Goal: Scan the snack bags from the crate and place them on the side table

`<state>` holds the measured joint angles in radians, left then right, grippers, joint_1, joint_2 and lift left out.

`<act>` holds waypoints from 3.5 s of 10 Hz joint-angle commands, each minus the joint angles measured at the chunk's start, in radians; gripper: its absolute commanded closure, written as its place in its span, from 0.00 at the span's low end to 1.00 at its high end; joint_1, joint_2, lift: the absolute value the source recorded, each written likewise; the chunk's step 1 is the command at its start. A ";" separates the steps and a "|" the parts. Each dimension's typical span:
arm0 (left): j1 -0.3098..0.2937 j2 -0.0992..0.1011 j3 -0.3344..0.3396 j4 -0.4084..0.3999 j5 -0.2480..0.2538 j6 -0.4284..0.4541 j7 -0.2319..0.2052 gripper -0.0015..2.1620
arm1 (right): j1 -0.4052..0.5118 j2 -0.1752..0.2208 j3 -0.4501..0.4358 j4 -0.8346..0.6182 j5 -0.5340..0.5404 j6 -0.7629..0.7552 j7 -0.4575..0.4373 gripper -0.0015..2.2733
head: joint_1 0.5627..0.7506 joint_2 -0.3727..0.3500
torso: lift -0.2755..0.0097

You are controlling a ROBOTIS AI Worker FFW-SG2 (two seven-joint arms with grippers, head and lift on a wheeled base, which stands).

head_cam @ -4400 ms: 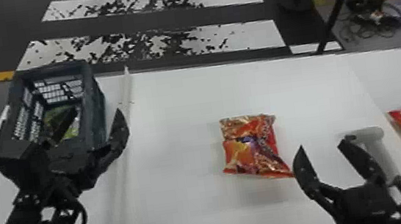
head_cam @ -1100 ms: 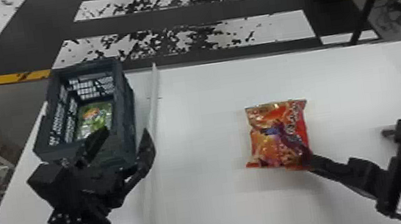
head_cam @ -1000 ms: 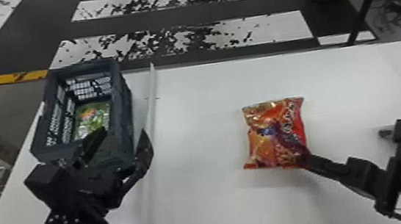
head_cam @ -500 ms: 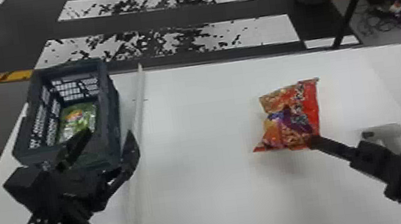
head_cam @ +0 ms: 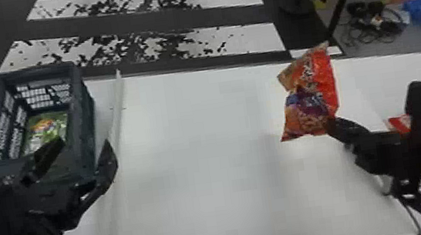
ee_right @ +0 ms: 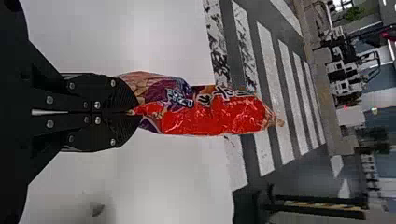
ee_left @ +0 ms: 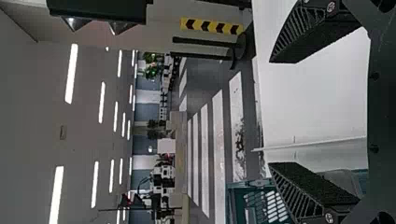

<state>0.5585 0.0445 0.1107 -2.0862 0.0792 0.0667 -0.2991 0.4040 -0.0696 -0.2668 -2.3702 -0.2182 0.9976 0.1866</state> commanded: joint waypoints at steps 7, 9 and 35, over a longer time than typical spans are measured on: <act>0.015 0.008 0.001 -0.001 0.022 0.000 -0.003 0.04 | 0.035 -0.217 0.822 0.290 1.407 -0.023 -0.213 0.99 | 0.70 0.49 | 0.64; 0.017 0.008 0.001 -0.006 0.022 0.000 -0.003 0.04 | 0.021 -0.226 0.916 0.375 1.507 0.014 -0.165 0.95 | 0.70 0.50 | 0.64; -0.020 -0.002 0.015 0.040 0.025 0.016 -0.005 0.04 | 0.033 -0.107 0.400 0.157 0.244 -0.176 0.297 0.99 | 0.70 0.79 | 0.64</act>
<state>0.5393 0.0430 0.1256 -2.0472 0.1043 0.0822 -0.3037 0.4451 -0.1819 0.1291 -2.2193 0.0040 0.8279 0.4805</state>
